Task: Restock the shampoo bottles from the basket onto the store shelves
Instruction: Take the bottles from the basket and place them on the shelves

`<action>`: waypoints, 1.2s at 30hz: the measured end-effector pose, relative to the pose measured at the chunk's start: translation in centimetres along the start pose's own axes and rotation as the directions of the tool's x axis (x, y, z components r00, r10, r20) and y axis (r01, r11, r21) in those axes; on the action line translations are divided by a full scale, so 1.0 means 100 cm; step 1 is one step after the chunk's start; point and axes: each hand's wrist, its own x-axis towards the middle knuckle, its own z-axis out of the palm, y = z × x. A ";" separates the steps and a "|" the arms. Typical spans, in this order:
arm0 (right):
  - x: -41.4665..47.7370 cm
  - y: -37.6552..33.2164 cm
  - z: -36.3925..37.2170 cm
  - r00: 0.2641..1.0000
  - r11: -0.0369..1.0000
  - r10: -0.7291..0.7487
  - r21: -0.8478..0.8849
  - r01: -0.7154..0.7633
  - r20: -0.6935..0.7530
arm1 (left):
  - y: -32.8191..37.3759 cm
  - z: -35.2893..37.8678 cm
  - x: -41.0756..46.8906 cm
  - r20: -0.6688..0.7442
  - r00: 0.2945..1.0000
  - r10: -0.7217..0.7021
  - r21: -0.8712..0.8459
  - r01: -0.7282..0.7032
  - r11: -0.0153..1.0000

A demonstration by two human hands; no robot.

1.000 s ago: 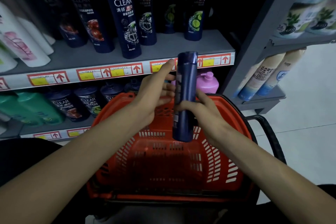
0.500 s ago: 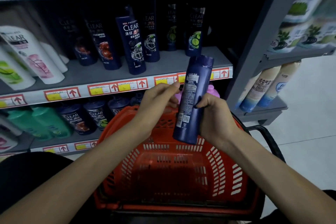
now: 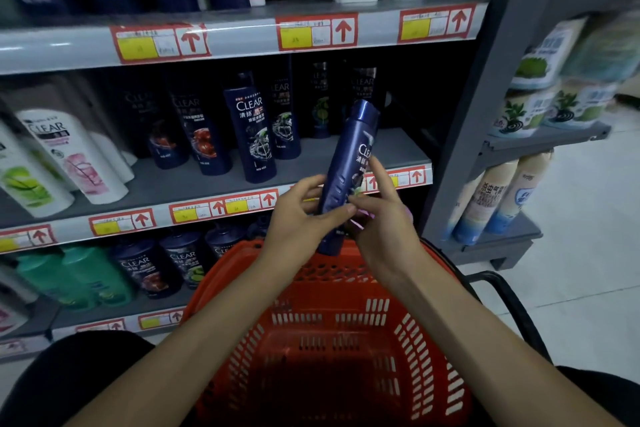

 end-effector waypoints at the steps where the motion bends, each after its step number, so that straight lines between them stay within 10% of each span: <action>1: 0.001 -0.001 -0.002 1.000 1.000 -0.011 -0.024 0.011 0.003 | 0.001 0.000 0.002 -0.016 1.000 0.001 -0.021 -0.001 1.000; 10: 0.012 -0.011 -0.010 0.999 0.995 0.045 -0.090 -0.047 -0.028 | 0.003 -0.011 0.027 0.077 0.990 -0.118 -0.320 0.137 0.937; 26: 0.053 -0.013 0.005 0.997 0.794 0.051 -0.607 -0.010 0.051 | 0.005 -0.016 0.093 0.132 0.975 -0.177 -0.372 0.214 0.903; 36: 0.104 0.007 0.007 0.976 0.630 -0.219 -0.761 0.156 0.019 | 0.003 -0.012 0.118 0.014 0.997 0.080 -0.101 -0.078 0.992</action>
